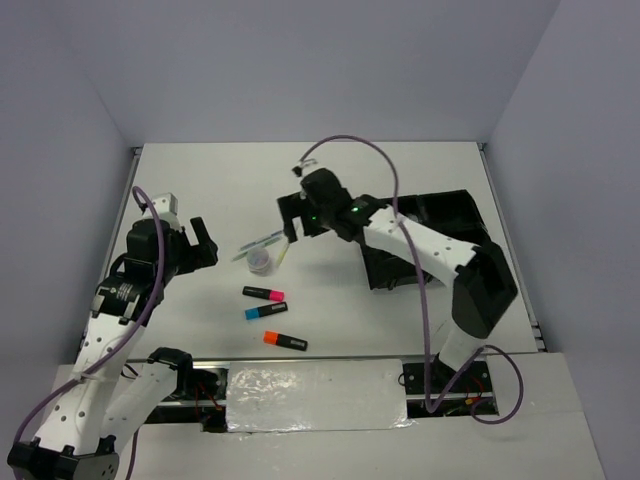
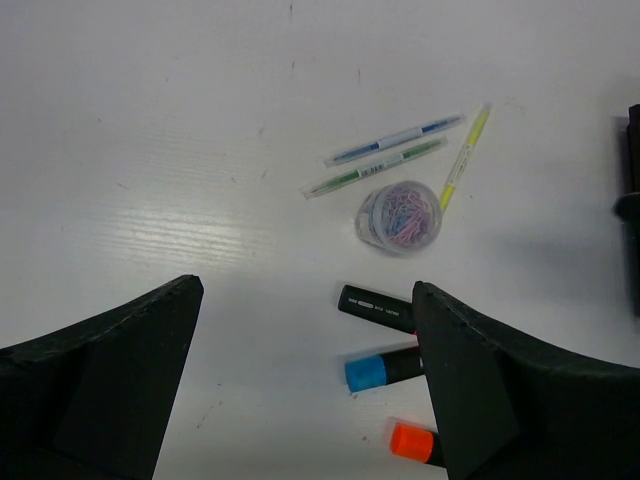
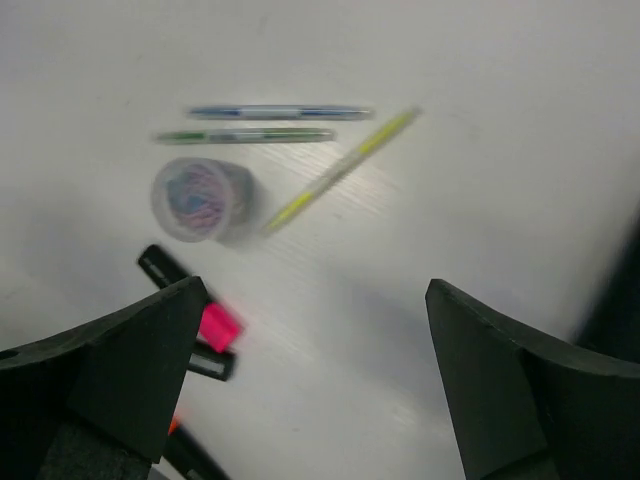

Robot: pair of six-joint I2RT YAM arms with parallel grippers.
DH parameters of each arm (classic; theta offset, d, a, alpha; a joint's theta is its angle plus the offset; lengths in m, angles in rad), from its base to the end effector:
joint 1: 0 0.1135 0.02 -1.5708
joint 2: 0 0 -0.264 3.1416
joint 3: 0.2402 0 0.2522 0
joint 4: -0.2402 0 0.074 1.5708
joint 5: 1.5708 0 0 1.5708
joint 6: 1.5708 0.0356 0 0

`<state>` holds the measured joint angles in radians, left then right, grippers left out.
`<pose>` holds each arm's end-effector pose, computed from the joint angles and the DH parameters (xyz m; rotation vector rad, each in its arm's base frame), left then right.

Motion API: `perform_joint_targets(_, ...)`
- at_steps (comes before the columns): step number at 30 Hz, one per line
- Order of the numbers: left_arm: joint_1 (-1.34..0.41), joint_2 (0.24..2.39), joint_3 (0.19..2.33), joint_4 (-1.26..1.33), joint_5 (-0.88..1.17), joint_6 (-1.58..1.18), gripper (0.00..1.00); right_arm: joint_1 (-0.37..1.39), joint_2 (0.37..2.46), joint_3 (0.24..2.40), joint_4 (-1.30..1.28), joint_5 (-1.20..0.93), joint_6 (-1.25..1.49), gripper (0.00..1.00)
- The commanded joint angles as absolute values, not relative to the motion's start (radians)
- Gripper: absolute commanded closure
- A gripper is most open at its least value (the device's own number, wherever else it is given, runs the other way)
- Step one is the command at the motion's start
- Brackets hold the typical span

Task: Sort the stationery into containers
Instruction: Pick up the stationery from the center of the board.

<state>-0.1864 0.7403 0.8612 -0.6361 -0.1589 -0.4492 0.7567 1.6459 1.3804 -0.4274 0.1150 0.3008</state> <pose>0.1544 -0.0234 0.3269 -0.3690 2.0536 -0.2220 0.2763 0.2552 0.3005 -0.4580 2.2487 0.4293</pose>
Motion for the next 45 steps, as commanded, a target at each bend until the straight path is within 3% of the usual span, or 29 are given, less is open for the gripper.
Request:
perform_joint_targets(1,-0.178,0.715,0.874,-0.617,-0.19,-0.46,0.01,0.834,1.785,1.497,-0.354,0.051,0.258,0.0)
perform_joint_targets(10,-0.169,0.706,0.876,-0.623,-0.207,-0.466,0.01,0.954,2.132,1.865,-0.466,0.104,0.212,0.0)
perform_joint_targets(25,-0.166,0.71,0.874,-0.614,-0.179,-0.454,0.01,1.003,2.249,1.882,-0.535,0.195,0.245,0.02)
perform_joint_targets(28,-0.166,0.713,0.874,-0.614,-0.175,-0.454,0.01,1.005,2.237,1.859,-0.517,0.183,0.245,0.1)
perform_joint_targets(30,-0.166,0.712,0.873,-0.612,-0.173,-0.453,0.01,1.005,2.227,1.849,-0.502,0.163,0.239,0.25)
perform_joint_targets(31,-0.166,0.712,0.873,-0.612,-0.175,-0.453,0.01,1.005,2.226,1.848,-0.5,0.15,0.235,0.27)
perform_joint_targets(37,-0.166,0.71,0.873,-0.614,-0.175,-0.454,0.01,1.003,2.233,1.873,-0.531,0.137,0.226,0.23)
perform_joint_targets(41,-0.164,0.707,0.871,-0.612,-0.173,-0.453,0.01,1.002,2.171,1.814,-0.485,0.14,0.226,0.58)
perform_joint_targets(45,-0.164,0.709,0.871,-0.612,-0.172,-0.453,0.01,0.973,1.99,1.689,-0.407,0.14,0.233,0.64)
